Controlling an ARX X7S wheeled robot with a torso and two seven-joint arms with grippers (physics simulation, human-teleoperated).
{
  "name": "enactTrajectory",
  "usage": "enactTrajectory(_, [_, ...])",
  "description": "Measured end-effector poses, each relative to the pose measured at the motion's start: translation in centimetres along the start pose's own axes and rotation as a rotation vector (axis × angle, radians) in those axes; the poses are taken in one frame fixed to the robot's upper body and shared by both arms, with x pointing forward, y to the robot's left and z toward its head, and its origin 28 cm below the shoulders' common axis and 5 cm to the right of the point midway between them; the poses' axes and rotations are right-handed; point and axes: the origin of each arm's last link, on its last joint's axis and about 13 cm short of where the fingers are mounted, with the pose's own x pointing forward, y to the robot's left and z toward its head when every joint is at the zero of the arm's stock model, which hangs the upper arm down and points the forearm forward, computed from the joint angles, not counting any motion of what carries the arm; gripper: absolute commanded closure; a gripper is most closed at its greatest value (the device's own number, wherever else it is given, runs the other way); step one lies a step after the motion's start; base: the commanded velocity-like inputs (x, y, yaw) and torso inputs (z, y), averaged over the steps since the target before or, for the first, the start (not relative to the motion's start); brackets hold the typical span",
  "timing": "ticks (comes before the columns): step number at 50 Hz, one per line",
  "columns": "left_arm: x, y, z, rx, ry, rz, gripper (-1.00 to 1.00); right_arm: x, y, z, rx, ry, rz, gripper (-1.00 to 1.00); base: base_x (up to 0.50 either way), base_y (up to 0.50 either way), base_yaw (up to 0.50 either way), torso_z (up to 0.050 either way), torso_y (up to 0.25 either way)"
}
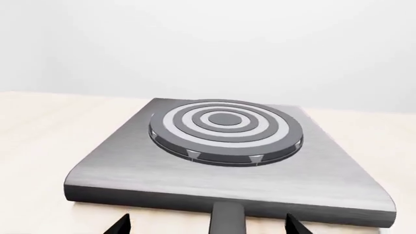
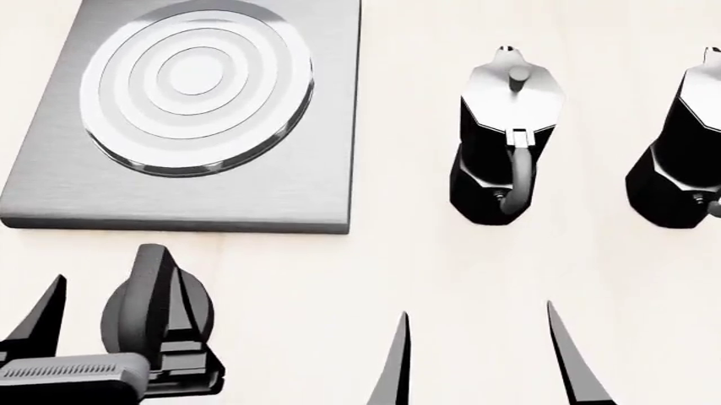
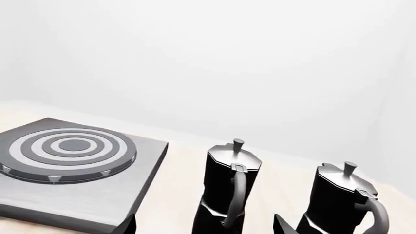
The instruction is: Turn off the stove.
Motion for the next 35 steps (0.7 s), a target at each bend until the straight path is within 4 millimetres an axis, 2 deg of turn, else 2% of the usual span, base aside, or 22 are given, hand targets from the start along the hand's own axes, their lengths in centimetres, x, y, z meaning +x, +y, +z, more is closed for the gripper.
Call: enactTrajectory(35, [0.3,0.5,-1.3,0.059,0.029,0.030,-1.00,0.0,0.0,0.0,0.002,0.002,0.004,-1.00,0.00,0.00,0.00,0.000,0.000])
